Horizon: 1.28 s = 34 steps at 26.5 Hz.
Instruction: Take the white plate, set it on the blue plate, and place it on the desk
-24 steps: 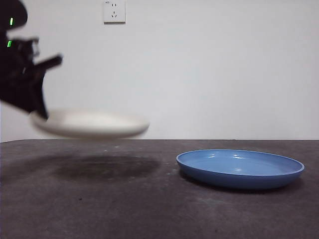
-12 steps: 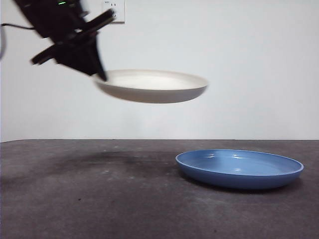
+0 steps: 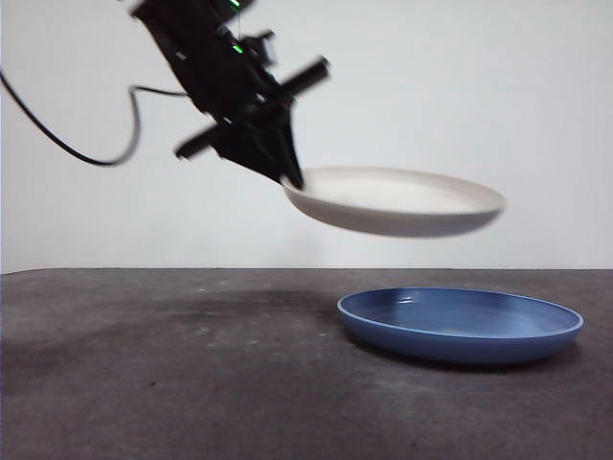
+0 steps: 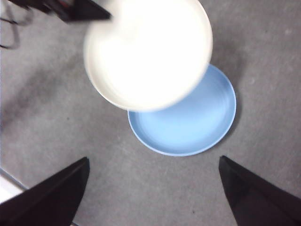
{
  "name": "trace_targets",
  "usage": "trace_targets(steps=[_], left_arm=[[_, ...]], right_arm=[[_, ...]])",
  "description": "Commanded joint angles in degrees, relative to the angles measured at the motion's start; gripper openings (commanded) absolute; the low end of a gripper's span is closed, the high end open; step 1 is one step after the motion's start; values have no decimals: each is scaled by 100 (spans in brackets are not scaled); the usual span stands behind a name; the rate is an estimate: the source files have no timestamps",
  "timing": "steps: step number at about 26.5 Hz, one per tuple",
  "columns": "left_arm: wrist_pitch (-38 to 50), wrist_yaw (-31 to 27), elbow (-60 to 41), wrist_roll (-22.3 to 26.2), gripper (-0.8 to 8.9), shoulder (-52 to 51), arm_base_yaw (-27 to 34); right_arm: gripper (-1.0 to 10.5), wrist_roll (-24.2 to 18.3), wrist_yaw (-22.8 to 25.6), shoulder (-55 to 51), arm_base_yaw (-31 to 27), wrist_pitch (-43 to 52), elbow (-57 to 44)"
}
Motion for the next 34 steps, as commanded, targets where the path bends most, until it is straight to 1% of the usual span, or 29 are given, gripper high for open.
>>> trace_targets(steps=[1, 7, 12, 15, 22, 23, 24, 25, 26, 27, 31, 34], left_arm=[[50, -17, 387, -39, 14, 446, -162], [55, -22, 730, -42, 14, 1128, -382], [90, -22, 844, -98, 14, 1497, -487], [90, -22, 855, -101, 14, 1622, -531], [66, -17, 855, -96, 21, 1661, -599], [2, -15, 855, -96, 58, 1661, -612], [-68, -13, 855, -90, 114, 1661, -629], [-125, -13, 855, -22, 198, 1661, -664], [-146, -13, 855, 37, 256, 1661, -695], [-157, -13, 855, 52, 290, 1661, -721], [-240, 7, 863, 52, 290, 1631, -732], [-297, 4, 863, 59, 290, 1414, -710]], right_arm=[[440, 175, 11, -109, 15, 39, 168], [440, 221, 33, -264, 13, 0, 219], [440, 264, 57, -289, 15, -42, 219], [440, 264, 181, -289, 15, -42, 219], [440, 262, 179, -289, 15, -42, 219], [440, 262, 179, -289, 15, -42, 219], [440, 262, 179, -289, 15, -42, 219], [440, 262, 181, -289, 15, -42, 219], [440, 262, 181, -289, 15, -42, 219], [440, 262, 179, -289, 15, -42, 219], [440, 262, 181, -289, 15, -46, 219], [440, 262, 181, -289, 15, -94, 219]])
